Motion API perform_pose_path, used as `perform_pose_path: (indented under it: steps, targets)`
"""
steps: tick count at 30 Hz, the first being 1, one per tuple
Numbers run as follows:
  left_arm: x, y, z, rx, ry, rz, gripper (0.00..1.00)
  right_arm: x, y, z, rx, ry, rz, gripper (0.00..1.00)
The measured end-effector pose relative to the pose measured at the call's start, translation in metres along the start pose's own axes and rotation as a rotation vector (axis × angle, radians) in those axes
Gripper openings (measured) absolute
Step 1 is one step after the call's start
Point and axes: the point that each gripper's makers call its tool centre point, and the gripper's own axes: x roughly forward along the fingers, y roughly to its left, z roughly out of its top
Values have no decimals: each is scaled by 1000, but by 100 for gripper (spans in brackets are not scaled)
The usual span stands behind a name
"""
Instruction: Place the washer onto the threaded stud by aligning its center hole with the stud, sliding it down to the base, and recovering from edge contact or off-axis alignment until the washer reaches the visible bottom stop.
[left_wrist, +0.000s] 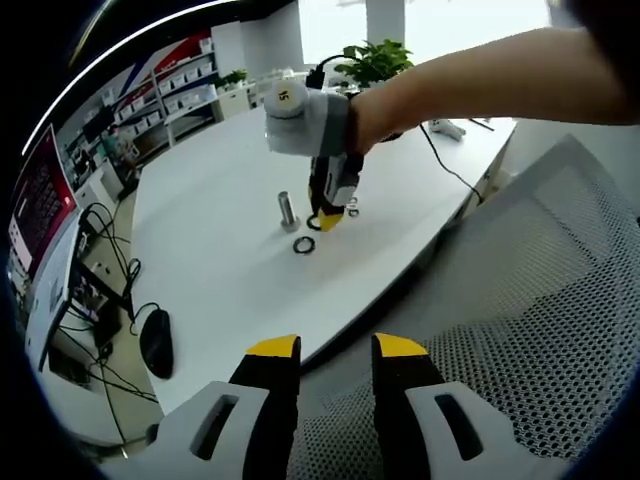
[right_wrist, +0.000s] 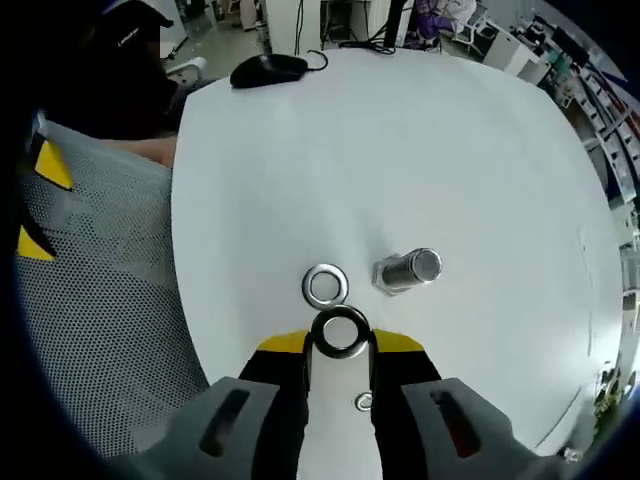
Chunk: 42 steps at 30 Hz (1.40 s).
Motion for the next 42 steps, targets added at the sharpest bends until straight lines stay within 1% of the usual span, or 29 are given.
perform_pose_path:
  steps: [3, 4, 7, 13, 15, 18, 20, 22, 27, 35, 38, 42]
  targets:
    - [1, 0, 0, -1, 1, 1, 27, -6, -3, 8, 3, -18, -7, 23]
    - [1, 0, 0, -2, 1, 0, 27, -9, -4, 12, -2, -37, -10, 23]
    - [0, 0, 0, -3, 0, 2, 27, -16, -4, 19, 4, -63, -12, 23]
    - [0, -1, 0, 12, -8, -4, 26, -26, -10, 27, -14, -74, -43, 23]
    - [-1, -1, 0, 11, -7, -5, 26, -28, -17, 30, -36, -79, -76, 23]
    - [-1, 0, 1, 9, -8, -3, 26, -28, -23, 34, -41, -82, -90, 23]
    - [0, 0, 0, 7, -7, -2, 26, -26, -28, 36, -45, -77, -100, 23]
    - [0, 0, 0, 5, -6, 0, 26, -26, -30, 38, -61, -72, -114, 23]
    - [0, 1, 0, 2, -6, 2, 26, -20, -39, 39, -74, -44, -122, 23]
    - [0, 1, 2, 4, -12, 6, 26, -16, -42, 43, -99, -13, -103, 23]
    - [0, 1, 2, 3, -11, 6, 26, -13, -41, 41, -103, 10, -86, 23]
    - [0, 1, 1, 2, -11, 7, 27, -7, -42, 39, -94, 22, -66, 23]
